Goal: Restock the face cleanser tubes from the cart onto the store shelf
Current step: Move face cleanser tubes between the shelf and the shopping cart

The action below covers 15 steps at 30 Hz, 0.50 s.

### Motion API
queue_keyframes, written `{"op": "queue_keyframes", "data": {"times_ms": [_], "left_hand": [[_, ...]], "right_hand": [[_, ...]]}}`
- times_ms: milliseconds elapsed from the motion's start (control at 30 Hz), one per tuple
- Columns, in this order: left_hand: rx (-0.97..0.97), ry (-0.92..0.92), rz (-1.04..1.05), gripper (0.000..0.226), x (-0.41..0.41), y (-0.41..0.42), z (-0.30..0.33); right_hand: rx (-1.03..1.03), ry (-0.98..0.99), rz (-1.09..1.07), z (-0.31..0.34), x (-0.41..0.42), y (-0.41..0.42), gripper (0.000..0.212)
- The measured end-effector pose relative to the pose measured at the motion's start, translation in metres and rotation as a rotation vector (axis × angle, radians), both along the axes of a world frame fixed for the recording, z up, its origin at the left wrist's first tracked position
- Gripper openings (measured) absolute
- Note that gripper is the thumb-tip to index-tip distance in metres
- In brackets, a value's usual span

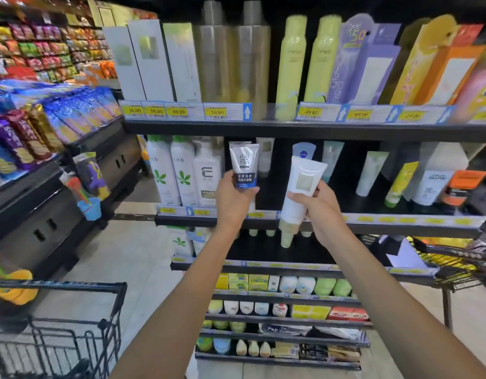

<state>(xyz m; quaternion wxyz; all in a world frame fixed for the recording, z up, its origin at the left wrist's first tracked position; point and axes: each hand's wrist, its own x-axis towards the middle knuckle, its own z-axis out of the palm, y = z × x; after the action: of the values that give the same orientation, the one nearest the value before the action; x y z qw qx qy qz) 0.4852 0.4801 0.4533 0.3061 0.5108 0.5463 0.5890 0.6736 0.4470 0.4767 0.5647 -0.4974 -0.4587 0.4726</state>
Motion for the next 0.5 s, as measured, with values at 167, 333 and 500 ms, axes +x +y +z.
{"op": "queue_keyframes", "data": {"times_ms": [167, 333, 500], "left_hand": [[-0.003, 0.119, 0.114, 0.048, 0.007, 0.033, -0.007], [-0.09, 0.279, 0.17, 0.044, 0.009, 0.057, -0.027], [-0.144, 0.339, 0.188, 0.047, 0.008, 0.075, -0.041]], "right_hand": [[0.037, -0.009, -0.001, 0.004, 0.004, 0.027, 0.049], [0.067, -0.048, 0.001, 0.004, 0.008, 0.044, 0.049], [0.087, -0.112, -0.003, -0.004, 0.003, 0.062, 0.053]]}}
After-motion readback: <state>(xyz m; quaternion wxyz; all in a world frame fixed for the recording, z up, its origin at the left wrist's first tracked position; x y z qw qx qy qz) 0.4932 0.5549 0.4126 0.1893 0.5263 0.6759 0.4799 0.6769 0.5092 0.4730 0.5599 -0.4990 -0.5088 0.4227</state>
